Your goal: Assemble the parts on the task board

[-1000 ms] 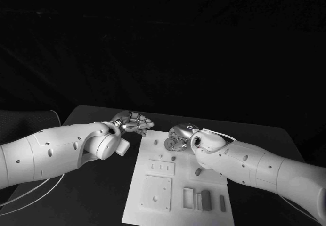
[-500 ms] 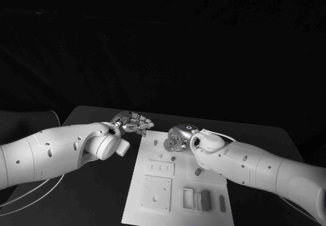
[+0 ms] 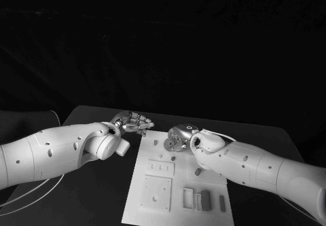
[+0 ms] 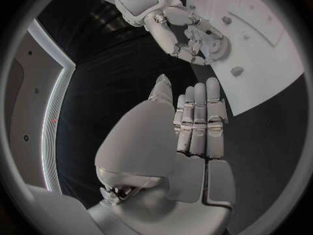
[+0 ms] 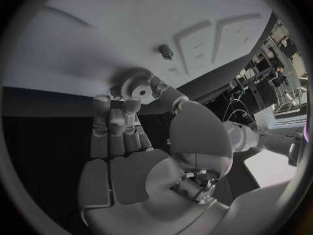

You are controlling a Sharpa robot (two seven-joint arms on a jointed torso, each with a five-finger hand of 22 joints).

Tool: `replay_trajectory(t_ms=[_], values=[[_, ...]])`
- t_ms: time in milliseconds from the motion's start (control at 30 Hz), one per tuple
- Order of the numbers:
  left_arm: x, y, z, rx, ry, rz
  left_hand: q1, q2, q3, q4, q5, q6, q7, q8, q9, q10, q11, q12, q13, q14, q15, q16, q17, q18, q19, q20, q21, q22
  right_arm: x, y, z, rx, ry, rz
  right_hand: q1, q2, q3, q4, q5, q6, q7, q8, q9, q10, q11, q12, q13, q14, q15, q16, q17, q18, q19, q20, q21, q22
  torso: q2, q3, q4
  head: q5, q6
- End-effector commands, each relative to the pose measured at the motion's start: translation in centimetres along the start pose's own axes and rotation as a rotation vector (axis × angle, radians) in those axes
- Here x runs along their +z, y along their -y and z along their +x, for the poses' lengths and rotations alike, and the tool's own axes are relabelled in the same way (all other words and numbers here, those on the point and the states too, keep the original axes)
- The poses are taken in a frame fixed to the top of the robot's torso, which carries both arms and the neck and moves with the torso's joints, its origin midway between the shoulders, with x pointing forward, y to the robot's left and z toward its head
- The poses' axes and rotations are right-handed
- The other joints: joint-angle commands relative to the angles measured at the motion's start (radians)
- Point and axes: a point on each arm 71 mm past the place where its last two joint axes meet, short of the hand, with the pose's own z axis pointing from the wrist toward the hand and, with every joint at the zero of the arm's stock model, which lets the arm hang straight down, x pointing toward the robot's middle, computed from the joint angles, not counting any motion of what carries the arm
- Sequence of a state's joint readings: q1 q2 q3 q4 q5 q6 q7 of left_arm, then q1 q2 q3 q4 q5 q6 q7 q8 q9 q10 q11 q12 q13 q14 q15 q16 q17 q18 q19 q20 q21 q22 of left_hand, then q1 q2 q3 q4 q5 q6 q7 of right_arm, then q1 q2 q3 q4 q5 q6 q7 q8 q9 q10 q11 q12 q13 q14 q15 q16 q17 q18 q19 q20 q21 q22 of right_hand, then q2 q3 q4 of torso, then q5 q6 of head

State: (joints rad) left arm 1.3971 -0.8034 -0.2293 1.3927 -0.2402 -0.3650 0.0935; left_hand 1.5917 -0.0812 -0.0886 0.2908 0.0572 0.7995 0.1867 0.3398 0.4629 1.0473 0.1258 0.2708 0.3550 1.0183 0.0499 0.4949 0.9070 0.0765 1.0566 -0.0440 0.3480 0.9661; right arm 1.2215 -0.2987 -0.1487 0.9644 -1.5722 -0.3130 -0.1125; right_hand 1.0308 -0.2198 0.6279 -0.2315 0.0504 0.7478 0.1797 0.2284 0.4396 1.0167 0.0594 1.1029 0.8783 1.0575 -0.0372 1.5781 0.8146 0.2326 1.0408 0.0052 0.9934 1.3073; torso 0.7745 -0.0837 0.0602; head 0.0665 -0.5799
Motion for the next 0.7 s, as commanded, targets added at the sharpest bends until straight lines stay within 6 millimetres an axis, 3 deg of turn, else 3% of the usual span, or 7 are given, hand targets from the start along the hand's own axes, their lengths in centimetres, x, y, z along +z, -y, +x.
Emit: replay_trajectory(t_ms=[33, 500, 700], values=[[0.02, 0.20, 0.12, 0.001, -0.007, 0.011, -0.002, -0.002, -0.005, 0.001, -0.001, -0.004, 0.005, -0.006, 0.001, -0.008, 0.001, -0.006, -0.001, -0.005, 0.001, -0.006, 0.001, 0.019, 0.000, -0.004, -0.003, 0.001, -0.05, -0.09, 0.07, 0.000, -0.004, -0.012, 0.007, 0.010, 0.003, 0.004, -0.002, -0.018, 0.005, -0.002, 0.003, -0.022, 0.012, 0.004, 0.001, -0.002, 0.004, 0.006, 0.001, 0.029, 0.012, -0.011, 0.007, 0.010, 0.000, 0.0005, -0.0003, 0.000, 0.002], [0.01, 0.17, 0.04, 0.001, -0.006, 0.009, -0.002, -0.002, -0.005, 0.001, -0.001, -0.004, 0.005, -0.007, 0.001, -0.008, 0.001, -0.006, -0.001, -0.005, 0.002, -0.006, 0.001, 0.019, 0.000, -0.004, -0.004, 0.001, 0.00, -0.25, 0.05, 0.004, 0.000, -0.017, 0.023, 0.071, -0.006, -0.028, -0.001, -0.027, -0.013, 0.005, 0.010, -0.026, -0.005, 0.007, -0.002, -0.006, -0.013, 0.008, -0.001, 0.029, 0.003, -0.009, 0.010, 0.013, 0.000, 0.0003, 0.0003, 0.002, 0.003], [-0.02, 0.15, 0.00, 0.001, -0.005, 0.009, -0.002, -0.002, -0.005, 0.001, -0.001, -0.004, 0.005, -0.007, 0.001, -0.008, 0.001, -0.006, -0.001, -0.005, 0.002, -0.006, 0.001, 0.019, 0.000, -0.004, -0.004, 0.001, -0.01, -0.20, 0.06, 0.004, -0.001, -0.017, 0.024, 0.079, -0.008, -0.037, -0.001, -0.031, -0.014, 0.006, 0.010, -0.026, -0.006, 0.007, -0.003, -0.007, -0.014, 0.009, -0.002, 0.029, 0.002, -0.008, 0.010, 0.013, 0.000, -0.0001, 0.0002, 0.001, 0.002]])
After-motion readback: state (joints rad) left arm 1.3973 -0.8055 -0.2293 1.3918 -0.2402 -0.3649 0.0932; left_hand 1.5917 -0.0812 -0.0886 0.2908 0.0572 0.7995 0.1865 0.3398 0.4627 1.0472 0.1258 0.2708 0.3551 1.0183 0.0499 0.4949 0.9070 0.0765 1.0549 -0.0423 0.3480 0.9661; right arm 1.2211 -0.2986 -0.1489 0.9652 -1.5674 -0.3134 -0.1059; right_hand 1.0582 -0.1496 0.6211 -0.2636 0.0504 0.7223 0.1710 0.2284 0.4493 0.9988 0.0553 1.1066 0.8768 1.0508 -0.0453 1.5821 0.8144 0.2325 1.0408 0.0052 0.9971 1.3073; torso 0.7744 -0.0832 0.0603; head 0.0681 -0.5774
